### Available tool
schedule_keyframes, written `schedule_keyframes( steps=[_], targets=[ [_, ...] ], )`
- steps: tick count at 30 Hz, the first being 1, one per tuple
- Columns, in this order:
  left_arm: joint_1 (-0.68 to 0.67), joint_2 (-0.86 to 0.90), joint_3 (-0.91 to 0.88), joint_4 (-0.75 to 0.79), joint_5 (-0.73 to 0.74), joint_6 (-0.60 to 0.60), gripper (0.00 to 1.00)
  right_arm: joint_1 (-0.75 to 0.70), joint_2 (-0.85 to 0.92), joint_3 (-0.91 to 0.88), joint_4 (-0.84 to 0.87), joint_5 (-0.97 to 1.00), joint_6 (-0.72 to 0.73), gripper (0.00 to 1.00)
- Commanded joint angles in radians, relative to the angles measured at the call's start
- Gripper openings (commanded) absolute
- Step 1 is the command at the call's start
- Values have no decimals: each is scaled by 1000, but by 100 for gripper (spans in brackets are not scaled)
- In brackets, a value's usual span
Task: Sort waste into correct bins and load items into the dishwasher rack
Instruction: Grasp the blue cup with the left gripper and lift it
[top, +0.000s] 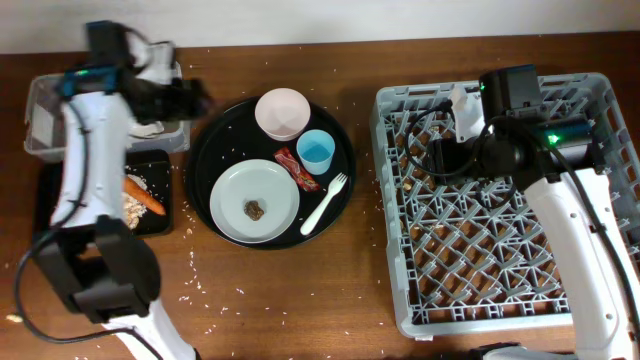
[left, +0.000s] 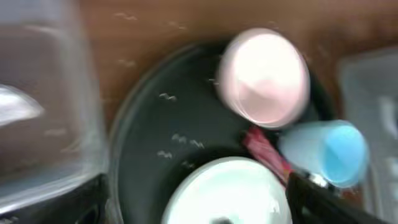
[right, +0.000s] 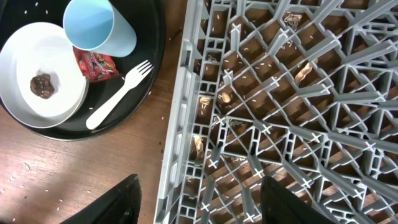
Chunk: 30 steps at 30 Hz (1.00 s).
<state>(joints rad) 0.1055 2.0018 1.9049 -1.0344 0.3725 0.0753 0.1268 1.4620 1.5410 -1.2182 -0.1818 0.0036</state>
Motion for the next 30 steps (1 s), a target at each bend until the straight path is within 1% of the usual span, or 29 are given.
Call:
schedule_keyframes(
  steps=[1, 4, 5, 7, 8, 9, 10, 11, 12, 14, 15, 16, 20, 21, 23, 24, 26, 30],
  targets=[
    [-166, -27, -53, -97, -27, 139, 89, -4, 0, 13, 2, 9, 5, 61],
    [-297, -27, -94, -117, -60, 215, 89, -4, 0, 13, 2, 9, 6, 61],
    [-326, -27, -102, -89, -82, 214, 89, -4, 0, 13, 2, 9, 6, 61],
    [-369, -27, -104, -3, -85, 151, 89, -4, 0, 13, 3, 9, 6, 61],
    [-387, -27, -104, 45, -89, 116, 80, -4, 0, 13, 2, 8, 6, 61],
    [-398, -21, -104, 81, -118, 70, 76, -4, 0, 13, 2, 8, 6, 60],
    [-408, -8, -105, 121, -158, 27, 74, -4, 0, 13, 2, 8, 6, 60],
    [-413, 0, -105, 134, -160, 23, 73, -4, 0, 13, 2, 8, 6, 60],
    [-422, 25, -105, 145, -161, 9, 70, -4, 0, 13, 2, 8, 6, 60],
    [-428, 76, -105, 144, -160, -50, 63, -4, 0, 13, 2, 8, 6, 60],
    [-428, 104, -105, 144, -159, -79, 61, -4, 0, 13, 2, 8, 6, 60],
    [-428, 129, -105, 142, -152, -92, 60, -4, 0, 13, 2, 9, 6, 60],
    [-428, 140, -105, 126, -149, -92, 44, -4, 0, 13, 2, 9, 6, 60],
    [-428, 142, -105, 123, -151, -104, 41, -4, 0, 13, 2, 8, 6, 60],
    [-428, 143, -105, 123, -153, -114, 32, -4, 0, 13, 2, 9, 6, 60],
    [-428, 143, -105, 122, -153, -117, 21, -4, 0, 13, 2, 9, 6, 60],
    [-432, 143, -105, 117, -153, -117, 18, -4, 0, 13, 2, 9, 6, 60],
    [-456, 143, -108, 114, -153, -117, 18, -4, 0, 13, 2, 8, 6, 60]
  ],
)
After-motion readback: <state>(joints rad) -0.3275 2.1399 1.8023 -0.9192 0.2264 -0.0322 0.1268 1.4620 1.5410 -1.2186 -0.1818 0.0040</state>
